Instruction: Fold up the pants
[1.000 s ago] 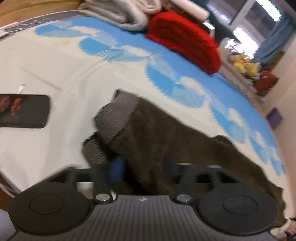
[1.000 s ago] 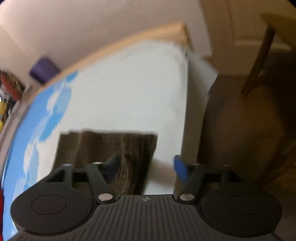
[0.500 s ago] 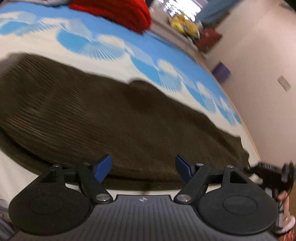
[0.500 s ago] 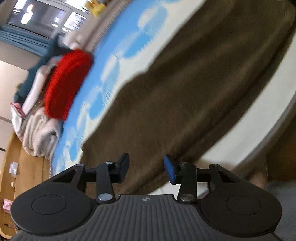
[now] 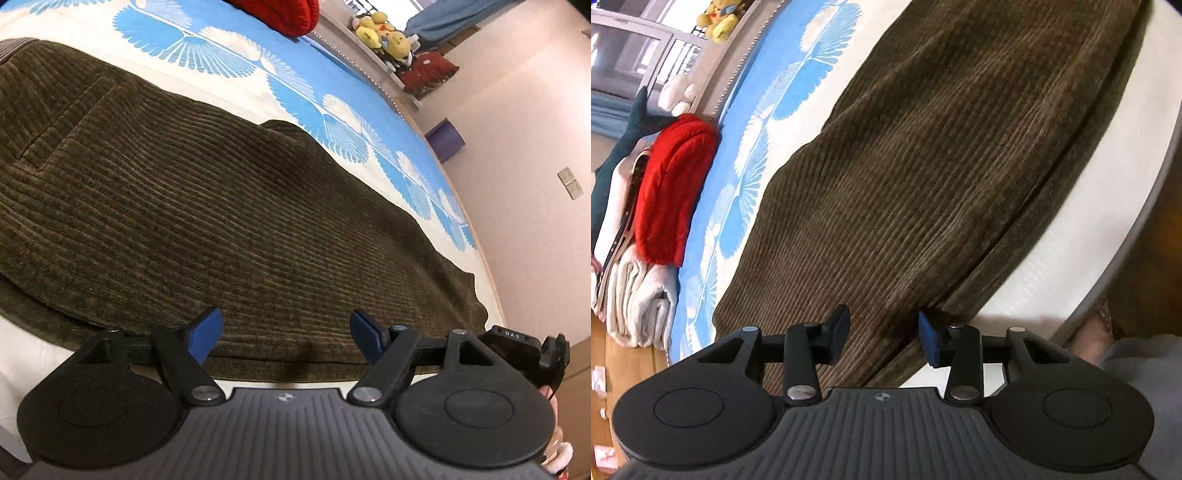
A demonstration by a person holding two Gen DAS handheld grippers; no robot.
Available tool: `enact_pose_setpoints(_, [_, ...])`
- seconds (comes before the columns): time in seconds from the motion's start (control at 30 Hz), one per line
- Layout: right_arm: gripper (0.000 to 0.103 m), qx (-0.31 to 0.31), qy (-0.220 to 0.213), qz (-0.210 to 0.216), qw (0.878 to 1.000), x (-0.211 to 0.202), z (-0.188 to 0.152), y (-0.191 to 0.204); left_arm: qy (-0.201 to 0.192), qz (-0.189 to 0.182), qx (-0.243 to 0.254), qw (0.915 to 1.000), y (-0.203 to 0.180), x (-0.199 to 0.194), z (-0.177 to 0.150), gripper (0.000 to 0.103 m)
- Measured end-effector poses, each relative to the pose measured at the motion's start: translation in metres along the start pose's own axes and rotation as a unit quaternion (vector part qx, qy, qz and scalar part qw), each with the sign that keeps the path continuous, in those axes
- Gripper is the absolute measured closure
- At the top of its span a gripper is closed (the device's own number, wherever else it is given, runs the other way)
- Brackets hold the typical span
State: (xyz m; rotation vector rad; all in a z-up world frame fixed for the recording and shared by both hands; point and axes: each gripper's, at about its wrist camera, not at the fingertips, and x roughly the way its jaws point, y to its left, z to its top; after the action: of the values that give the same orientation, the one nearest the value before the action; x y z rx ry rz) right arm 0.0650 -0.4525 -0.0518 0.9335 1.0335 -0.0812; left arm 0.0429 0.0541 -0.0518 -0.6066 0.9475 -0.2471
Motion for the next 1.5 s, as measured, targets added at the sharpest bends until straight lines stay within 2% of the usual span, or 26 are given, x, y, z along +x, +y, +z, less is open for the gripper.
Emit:
enact_pose_setpoints(0.03, [0.079,-0.007,-0.005,-0.009,1.0,-0.001,-0.002,0.002,0.003,-0.005,0.005,1.0,-0.002,0.001,-0.001,0.022])
enact_pose_setpoints(0.07, [0.087,-0.016,-0.01,-0.022,1.0,0.002,-0.002,0.005,0.006,-0.011,0.008,0.9999,-0.003,0.001,-0.001,0.023])
enact_pose_setpoints(0.2, [0.089,-0.035,-0.012,-0.021,0.999,0.0,-0.005,0.006,0.005,-0.021,0.0,0.9998,-0.002,0.0,-0.004,0.022])
enact_pose_setpoints(0.3, [0.098,-0.044,-0.014,-0.012,0.999,-0.006,-0.006,0.003,0.006,-0.022,-0.009,0.9997,0.0,0.0,-0.005,0.023])
enact_pose_setpoints(0.5, [0.103,-0.063,-0.033,0.019,0.997,-0.025,-0.012,0.001,0.0,-0.013,0.018,0.9998,-0.007,-0.003,-0.009,0.022])
enact_pose_setpoints(0.57, [0.103,-0.053,-0.019,0.018,0.998,-0.024,-0.009,-0.004,0.001,-0.018,0.025,0.9995,-0.01,-0.005,-0.01,0.022])
enact_pose_setpoints(0.7, [0.097,-0.019,-0.011,0.019,1.0,-0.021,-0.003,-0.012,0.014,-0.05,-0.001,0.9986,-0.008,-0.009,-0.015,0.022])
enact_pose_setpoints(0.77, [0.088,-0.01,-0.01,0.023,1.0,-0.02,-0.002,-0.012,0.02,-0.057,-0.014,0.9981,-0.007,-0.009,-0.017,0.022])
enact_pose_setpoints(0.8, [0.075,-0.007,-0.01,0.02,1.0,-0.019,-0.001,-0.012,0.024,-0.058,-0.023,0.9977,-0.007,-0.007,-0.018,0.022])
enact_pose_setpoints(0.83, [0.068,-0.005,-0.009,0.016,1.0,-0.017,-0.001,-0.012,0.029,-0.061,-0.032,0.9972,-0.005,-0.006,-0.02,0.022])
enact_pose_setpoints(0.93, [0.063,-0.006,-0.008,0.015,1.0,-0.015,-0.001,-0.008,0.043,-0.064,-0.052,0.9957,-0.002,-0.001,-0.022,0.022])
enact_pose_setpoints(1.13, [0.056,-0.005,-0.012,0.014,1.0,-0.012,-0.002,-0.003,0.036,-0.067,-0.076,0.9942,0.002,0.003,-0.016,0.022])
enact_pose_setpoints(1.5, [0.053,-0.001,-0.015,0.008,1.0,-0.008,-0.002,0.003,0.048,-0.067,-0.124,0.9889,0.009,0.013,-0.016,0.023])
